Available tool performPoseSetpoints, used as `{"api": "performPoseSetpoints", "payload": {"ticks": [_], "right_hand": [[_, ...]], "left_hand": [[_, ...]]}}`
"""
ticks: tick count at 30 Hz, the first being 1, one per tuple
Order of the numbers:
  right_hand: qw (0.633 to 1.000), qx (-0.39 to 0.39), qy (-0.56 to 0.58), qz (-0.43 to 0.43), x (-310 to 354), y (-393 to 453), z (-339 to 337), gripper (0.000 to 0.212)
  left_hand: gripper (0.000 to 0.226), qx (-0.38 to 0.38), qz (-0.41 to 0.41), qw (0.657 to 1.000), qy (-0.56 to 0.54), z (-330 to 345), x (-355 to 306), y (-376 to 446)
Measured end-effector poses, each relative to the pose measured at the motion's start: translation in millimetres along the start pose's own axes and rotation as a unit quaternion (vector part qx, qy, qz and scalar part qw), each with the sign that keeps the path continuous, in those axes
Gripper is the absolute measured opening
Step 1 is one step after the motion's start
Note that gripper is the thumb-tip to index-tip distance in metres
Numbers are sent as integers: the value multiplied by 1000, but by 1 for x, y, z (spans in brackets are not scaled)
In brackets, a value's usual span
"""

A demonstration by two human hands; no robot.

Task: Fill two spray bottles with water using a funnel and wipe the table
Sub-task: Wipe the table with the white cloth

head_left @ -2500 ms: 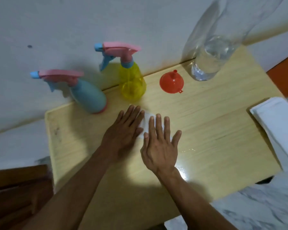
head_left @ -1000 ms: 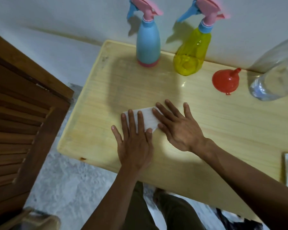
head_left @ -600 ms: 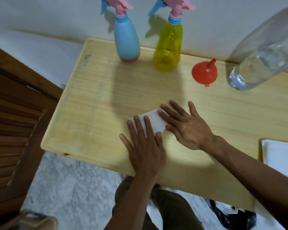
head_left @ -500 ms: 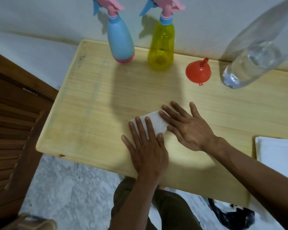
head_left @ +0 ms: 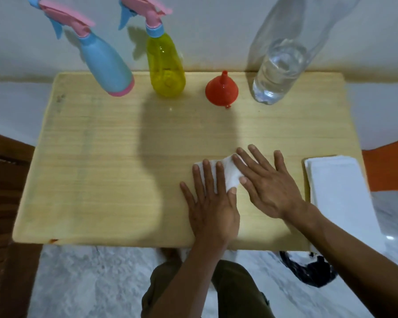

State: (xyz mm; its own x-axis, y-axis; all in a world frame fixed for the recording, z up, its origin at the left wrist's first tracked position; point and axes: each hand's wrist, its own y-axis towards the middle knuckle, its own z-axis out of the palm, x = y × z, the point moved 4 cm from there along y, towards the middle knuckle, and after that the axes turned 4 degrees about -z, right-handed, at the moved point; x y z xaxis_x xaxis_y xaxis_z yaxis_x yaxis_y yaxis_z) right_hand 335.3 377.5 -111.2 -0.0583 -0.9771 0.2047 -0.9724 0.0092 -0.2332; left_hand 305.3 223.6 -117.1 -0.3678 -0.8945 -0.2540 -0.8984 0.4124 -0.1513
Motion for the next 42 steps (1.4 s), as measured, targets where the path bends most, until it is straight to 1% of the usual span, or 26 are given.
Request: {"api": "performPoseSetpoints", "payload": {"ticks": [4,8,10,13,16,20,26,32,36,42], "right_hand": [[992,-36,41,111,14,-31,11,58],[966,-68,98,228,52,-50,24,58],[951,-84,119,273,76,-51,29,58],[932,-106,142,315,113,-44,37,59],[924,-117,156,328,148,-31,44,58],[925,-122,170,318,190,-6,48,59],[945,-99,162,268,245,30,50,59],[971,-71,128,186,281,56,52,59],[986,-74,97,116,287,59,54,56],[994,-101,37,-13,268,45,56,53]], "left_hand": [[65,34,94,994,34,-1,6,6],[65,53,200,976,72,-8,27,15],[65,62,245,963,90,-13,40,20],[66,94,281,948,113,-20,66,28],[64,123,287,941,128,-29,97,34],[64,129,274,944,129,-46,146,34],[65,105,235,958,126,-64,216,28],[67,82,162,978,107,-73,272,14],[65,45,102,990,90,-70,288,-9],[60,-14,3,998,59,-56,268,-53]]}}
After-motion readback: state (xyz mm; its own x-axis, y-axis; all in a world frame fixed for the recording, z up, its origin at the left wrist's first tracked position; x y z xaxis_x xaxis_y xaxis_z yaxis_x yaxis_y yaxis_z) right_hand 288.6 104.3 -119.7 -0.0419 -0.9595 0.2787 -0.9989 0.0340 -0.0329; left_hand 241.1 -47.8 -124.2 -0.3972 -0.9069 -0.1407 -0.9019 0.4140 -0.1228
